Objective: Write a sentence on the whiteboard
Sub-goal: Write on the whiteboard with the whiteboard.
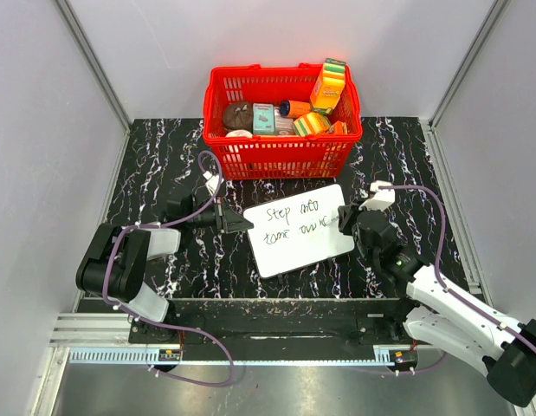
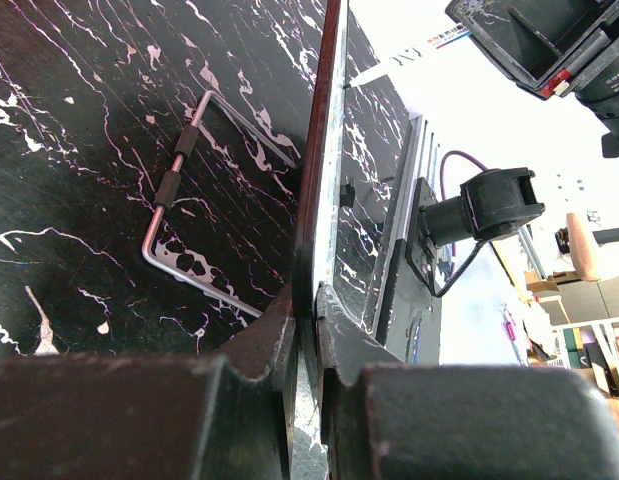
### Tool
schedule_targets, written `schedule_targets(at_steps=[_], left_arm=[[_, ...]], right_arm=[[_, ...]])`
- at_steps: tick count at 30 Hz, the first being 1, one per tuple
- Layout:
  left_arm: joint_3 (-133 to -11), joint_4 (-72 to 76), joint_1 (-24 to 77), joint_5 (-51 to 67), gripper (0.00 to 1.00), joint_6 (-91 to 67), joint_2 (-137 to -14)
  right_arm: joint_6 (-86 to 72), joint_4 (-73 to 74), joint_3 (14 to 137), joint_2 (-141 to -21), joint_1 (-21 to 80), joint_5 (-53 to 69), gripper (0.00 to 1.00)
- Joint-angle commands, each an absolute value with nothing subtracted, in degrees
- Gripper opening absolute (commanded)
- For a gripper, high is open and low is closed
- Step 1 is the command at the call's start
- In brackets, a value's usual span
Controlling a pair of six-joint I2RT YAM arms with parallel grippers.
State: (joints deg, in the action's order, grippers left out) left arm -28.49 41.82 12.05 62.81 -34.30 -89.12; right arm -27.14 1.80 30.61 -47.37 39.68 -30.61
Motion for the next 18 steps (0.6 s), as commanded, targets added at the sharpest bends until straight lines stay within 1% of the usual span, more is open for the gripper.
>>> schedule_targets(at_steps=[1, 18], left_arm=[[-29.1, 41.0, 13.2, 61.6, 0.0, -29.1, -90.3], [-29.0, 41.0, 13.2, 61.6, 0.0, -29.0, -90.1]], right_arm=[[-26.7, 2.5, 32.2, -47.5, 39.3, -33.7, 0.0], [-23.6, -2.2, 36.9, -51.2, 39.2, -34.1, 0.0]])
